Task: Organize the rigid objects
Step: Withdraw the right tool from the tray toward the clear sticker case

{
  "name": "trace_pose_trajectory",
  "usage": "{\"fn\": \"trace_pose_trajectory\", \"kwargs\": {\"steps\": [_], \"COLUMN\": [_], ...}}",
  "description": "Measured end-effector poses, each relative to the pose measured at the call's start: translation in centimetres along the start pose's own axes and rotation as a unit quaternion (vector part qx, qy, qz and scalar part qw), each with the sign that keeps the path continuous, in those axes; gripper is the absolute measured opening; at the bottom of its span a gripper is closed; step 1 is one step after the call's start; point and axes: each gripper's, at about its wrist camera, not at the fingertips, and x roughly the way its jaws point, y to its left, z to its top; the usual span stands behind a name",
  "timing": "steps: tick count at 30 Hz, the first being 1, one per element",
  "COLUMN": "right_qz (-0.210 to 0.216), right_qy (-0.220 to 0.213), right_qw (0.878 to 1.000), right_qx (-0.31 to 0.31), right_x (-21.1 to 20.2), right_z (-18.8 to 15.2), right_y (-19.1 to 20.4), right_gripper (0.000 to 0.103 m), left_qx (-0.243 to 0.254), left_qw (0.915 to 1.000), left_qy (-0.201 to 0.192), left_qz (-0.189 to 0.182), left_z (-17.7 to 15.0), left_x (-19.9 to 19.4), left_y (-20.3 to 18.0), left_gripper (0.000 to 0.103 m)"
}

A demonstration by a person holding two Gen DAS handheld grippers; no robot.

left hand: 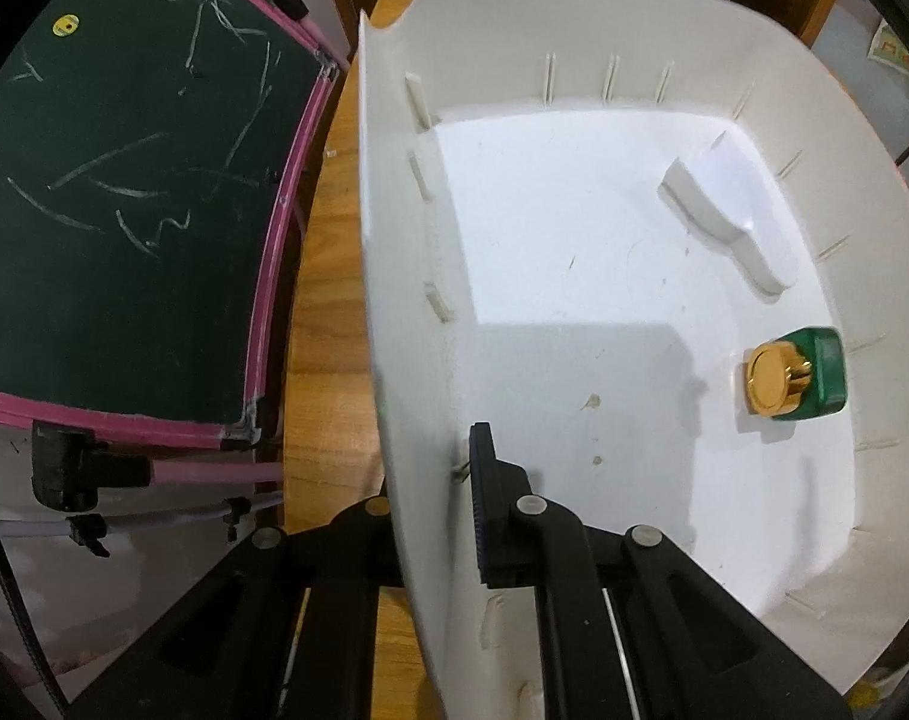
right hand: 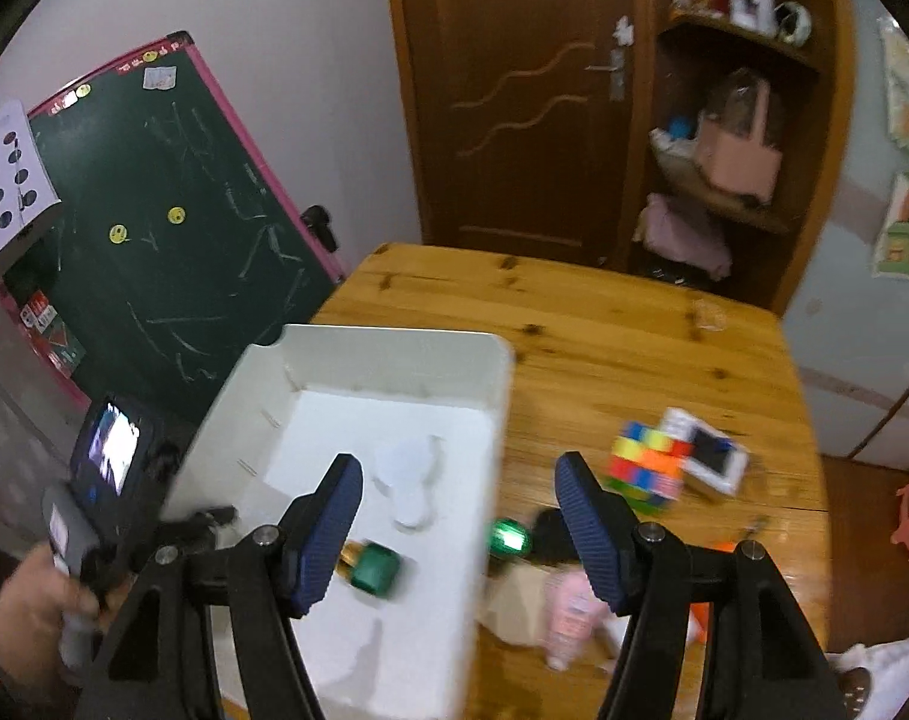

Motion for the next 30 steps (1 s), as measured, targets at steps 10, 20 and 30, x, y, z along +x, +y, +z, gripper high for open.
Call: {"fn": "trace_pose_trajectory", "kwargs": {"steps": [10, 20, 30], "right_qz": [-0.078, -0.107, -0.102], "right_qy": [0.005, 0.053, 0.125], "right_qw": [0.997, 0.993, 0.984], "right_qx": [0.007, 0.025, 0.07], "right_x": [-4.8, -4.1, -0.7], "right_z": [-4.7, -11.2, -16.7], "right_y": [-6.3, -10.6, -15.0], "right_gripper": [0.068, 0.068, 0.068], "left_qx": [0.01, 0.018, 0.03], "left_qw": [0.9999, 0.9998, 0.9994], "left_qy": [0.006, 0.003, 0.007], "left_qz": [0.01, 0.01, 0.016], "left_z": [0.0, 0.1, 0.5], "left_x": [0.0, 0.0, 0.5], "left_y": [-0.3, -0.6, -0.3], "left_gripper": [0.011, 0.01, 0.012]}}
